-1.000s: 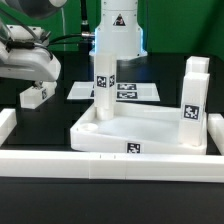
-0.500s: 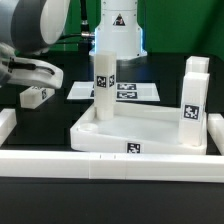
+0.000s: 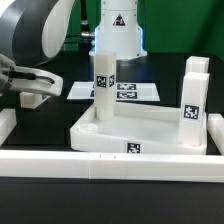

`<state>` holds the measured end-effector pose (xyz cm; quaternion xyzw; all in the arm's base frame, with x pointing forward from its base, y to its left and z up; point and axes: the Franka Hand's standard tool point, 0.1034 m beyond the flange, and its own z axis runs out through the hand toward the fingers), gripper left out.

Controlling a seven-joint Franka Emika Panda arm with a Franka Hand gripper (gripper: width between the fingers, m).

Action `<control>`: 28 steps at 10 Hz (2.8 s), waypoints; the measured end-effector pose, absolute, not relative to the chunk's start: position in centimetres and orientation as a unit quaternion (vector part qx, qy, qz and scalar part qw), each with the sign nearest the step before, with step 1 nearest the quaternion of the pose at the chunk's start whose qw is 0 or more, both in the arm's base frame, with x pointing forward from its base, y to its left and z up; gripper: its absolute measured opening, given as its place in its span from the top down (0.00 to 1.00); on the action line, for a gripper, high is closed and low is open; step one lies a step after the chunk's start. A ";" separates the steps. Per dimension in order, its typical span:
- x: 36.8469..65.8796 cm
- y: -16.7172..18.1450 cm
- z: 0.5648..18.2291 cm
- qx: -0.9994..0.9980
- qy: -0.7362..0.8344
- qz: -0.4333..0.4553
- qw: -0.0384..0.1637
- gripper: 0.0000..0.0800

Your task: Assemble desk

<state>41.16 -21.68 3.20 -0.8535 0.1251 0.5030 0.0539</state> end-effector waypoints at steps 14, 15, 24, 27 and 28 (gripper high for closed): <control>40.7 -21.2 1.8 -0.839 0.140 0.524 0.042 0.22; 40.8 -21.3 1.9 -0.839 0.140 0.523 0.042 0.44; 43.4 -19.4 7.8 -0.848 0.141 0.510 0.035 0.64; 44.3 -19.4 8.9 -0.857 0.145 0.493 0.032 0.64; 44.7 -19.5 8.8 -0.865 0.143 0.480 0.028 0.64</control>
Offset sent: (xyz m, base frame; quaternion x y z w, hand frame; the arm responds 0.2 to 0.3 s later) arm -0.0065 0.0181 -0.0245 0.0022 -0.0001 0.0251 0.9997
